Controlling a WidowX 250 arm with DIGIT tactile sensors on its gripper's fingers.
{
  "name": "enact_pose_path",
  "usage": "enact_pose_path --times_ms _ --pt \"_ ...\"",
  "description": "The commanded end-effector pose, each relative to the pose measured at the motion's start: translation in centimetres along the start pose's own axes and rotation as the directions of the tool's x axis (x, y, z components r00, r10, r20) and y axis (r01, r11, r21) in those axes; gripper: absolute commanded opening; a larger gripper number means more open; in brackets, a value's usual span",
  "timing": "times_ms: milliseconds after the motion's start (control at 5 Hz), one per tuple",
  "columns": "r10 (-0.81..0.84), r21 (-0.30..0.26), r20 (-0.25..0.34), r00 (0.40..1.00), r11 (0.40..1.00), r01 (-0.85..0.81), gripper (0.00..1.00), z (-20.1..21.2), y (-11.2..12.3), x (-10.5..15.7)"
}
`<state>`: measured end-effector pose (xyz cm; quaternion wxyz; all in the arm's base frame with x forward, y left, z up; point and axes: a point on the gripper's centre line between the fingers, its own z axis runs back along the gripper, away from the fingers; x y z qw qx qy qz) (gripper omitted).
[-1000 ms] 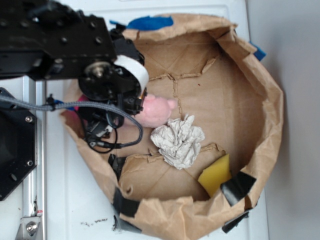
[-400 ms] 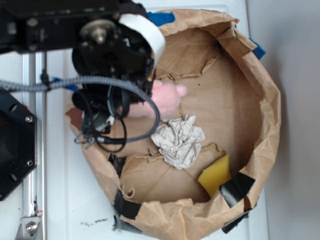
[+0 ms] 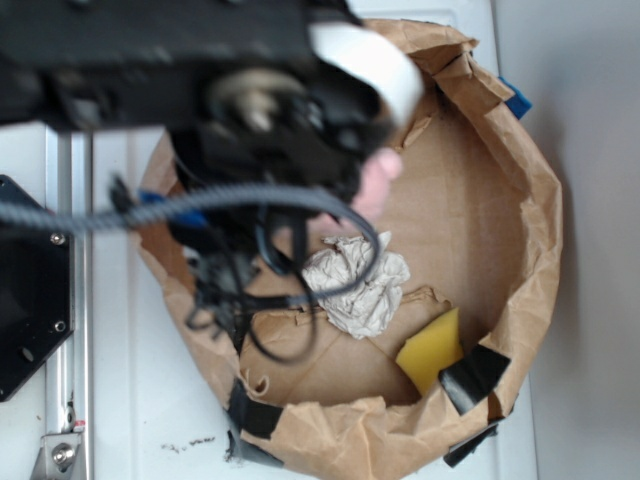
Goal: Grab the pink bunny.
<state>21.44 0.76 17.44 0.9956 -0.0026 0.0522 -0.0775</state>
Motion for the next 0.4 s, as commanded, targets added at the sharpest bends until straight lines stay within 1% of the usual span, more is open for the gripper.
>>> enact_pose_path --times_ms 0,200 --pt "0.017 0.008 0.069 0.997 1.0 -0.017 0.0 2.27 -1.92 0.02" --pt "0.01 0.035 0.069 0.998 0.999 -0.013 0.0 2.19 -2.03 -0.25"
